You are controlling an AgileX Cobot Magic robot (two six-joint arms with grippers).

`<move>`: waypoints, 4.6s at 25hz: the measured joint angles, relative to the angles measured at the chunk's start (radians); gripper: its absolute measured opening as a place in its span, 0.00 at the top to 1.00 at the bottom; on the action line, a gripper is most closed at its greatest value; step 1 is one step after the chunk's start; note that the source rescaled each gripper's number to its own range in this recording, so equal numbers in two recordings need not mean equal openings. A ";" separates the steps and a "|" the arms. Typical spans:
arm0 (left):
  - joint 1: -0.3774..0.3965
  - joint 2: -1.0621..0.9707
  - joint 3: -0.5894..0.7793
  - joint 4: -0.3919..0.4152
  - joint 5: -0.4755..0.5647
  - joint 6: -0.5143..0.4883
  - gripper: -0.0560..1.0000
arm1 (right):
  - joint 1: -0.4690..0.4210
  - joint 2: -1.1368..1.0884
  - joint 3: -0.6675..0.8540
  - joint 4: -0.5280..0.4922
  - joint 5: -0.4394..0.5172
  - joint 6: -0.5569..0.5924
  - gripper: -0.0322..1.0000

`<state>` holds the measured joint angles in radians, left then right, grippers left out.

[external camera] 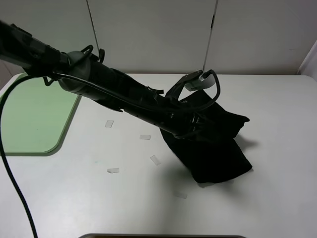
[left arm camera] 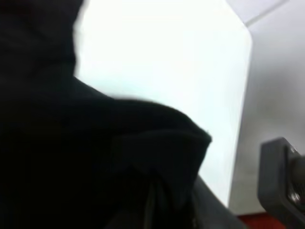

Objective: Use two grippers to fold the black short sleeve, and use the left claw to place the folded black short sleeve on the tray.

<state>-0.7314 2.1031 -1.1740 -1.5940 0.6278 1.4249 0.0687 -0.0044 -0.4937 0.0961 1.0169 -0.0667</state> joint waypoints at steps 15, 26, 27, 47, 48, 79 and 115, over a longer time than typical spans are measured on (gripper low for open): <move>-0.046 -0.006 0.000 -0.120 -0.059 0.471 0.86 | 0.000 0.000 0.000 0.003 0.000 0.000 0.00; -0.100 -0.006 0.000 -0.129 0.008 0.458 0.86 | 0.000 0.000 0.000 0.003 0.000 0.000 0.00; -0.102 -0.006 0.000 -0.129 0.010 0.440 0.86 | 0.000 0.000 0.000 0.003 0.000 0.000 0.00; 0.019 -0.011 0.000 0.099 -0.013 0.114 0.86 | 0.000 0.000 0.000 0.003 0.000 0.000 0.00; 0.054 -0.011 0.000 0.129 -0.028 0.115 0.86 | 0.000 0.000 0.000 0.003 0.000 0.000 0.00; 0.280 -0.049 0.000 0.300 0.058 0.212 0.86 | 0.000 0.000 0.000 0.003 0.000 0.000 0.00; -0.083 -0.049 0.000 -0.123 0.092 0.707 0.33 | 0.000 0.000 0.000 0.003 0.000 0.000 0.00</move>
<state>-0.8142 2.0541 -1.1740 -1.7174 0.7200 2.1317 0.0687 -0.0044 -0.4937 0.0996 1.0169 -0.0667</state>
